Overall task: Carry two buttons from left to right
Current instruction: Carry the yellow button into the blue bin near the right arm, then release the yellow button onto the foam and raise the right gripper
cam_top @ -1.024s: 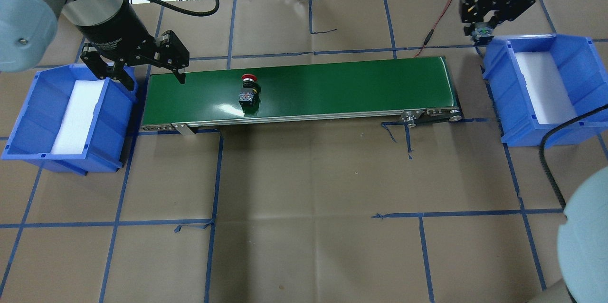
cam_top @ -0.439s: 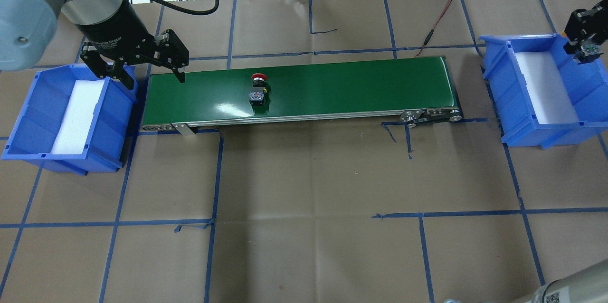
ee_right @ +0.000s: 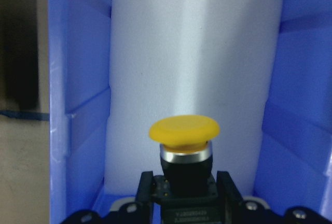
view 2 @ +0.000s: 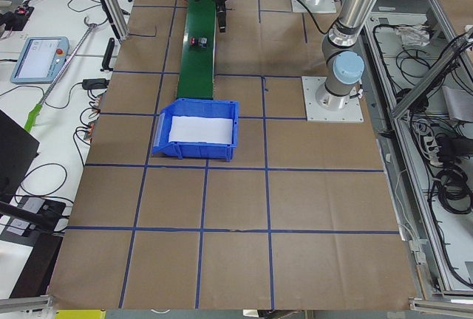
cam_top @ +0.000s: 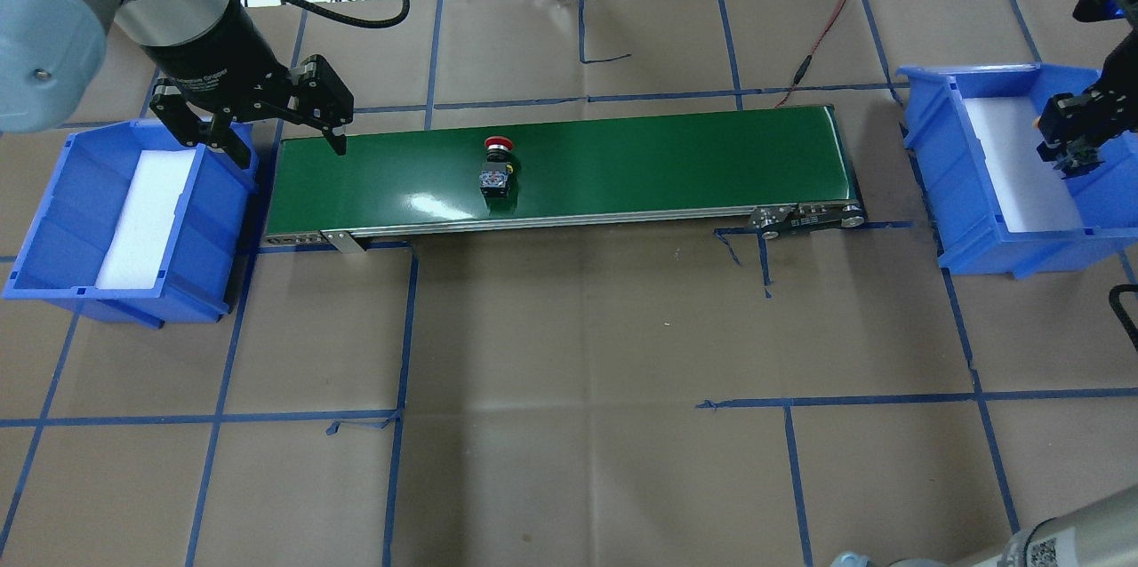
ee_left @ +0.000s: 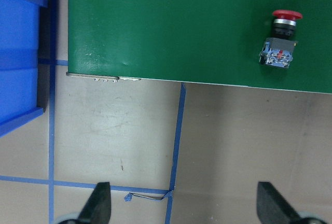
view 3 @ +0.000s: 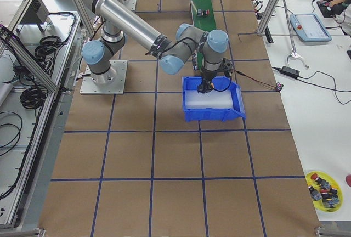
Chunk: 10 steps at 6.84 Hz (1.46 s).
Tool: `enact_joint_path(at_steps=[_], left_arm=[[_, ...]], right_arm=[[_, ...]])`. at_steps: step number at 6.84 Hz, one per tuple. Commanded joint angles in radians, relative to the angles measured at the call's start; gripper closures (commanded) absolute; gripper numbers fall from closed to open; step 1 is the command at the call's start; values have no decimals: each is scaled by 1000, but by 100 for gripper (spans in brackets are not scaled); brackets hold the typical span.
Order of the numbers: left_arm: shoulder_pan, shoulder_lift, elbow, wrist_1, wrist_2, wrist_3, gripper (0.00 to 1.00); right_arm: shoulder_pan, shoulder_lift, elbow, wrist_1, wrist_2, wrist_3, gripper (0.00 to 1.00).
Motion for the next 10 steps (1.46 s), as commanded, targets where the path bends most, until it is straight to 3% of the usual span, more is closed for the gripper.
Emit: enact_joint_path(at_steps=[1,6,7,8,10], left_arm=[[0,1,0,0,0,0,0],[1,1,0,0,-4,0,0],[0,1,1,0,-4,0,0],[0,1,1,0,-4,0,0],[0,1,1,0,-4,0,0]], right_arm=[[-3,24,82,-106,-1,-4,97],[-35,90,115,-107,-16,-3,93],[-40,90,116,-109,-14,-1,77],[-39,90,115,-112,-7,2,28],[-39,90,110,-189,5,2,0]])
